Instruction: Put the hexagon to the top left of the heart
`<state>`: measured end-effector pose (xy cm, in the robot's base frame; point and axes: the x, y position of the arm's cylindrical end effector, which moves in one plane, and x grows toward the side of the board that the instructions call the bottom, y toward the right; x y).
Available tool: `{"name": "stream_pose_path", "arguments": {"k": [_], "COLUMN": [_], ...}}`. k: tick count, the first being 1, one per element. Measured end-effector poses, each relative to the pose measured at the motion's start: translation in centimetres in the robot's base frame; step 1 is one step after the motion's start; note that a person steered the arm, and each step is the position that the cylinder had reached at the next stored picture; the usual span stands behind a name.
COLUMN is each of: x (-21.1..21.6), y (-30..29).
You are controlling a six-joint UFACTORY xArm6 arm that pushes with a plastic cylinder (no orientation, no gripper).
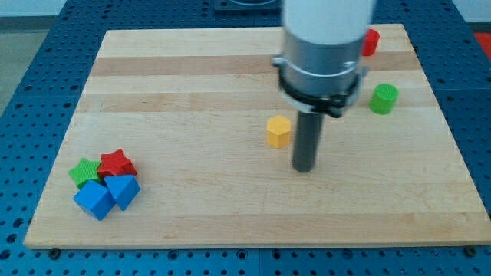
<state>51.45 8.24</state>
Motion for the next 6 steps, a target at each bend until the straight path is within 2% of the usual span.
{"name": "stream_pose_path", "arguments": {"k": [2, 3, 5, 6], "x": [0.0, 0.0, -0.9, -5.2], "y": [0.3, -4.8, -5.1, -4.7]}}
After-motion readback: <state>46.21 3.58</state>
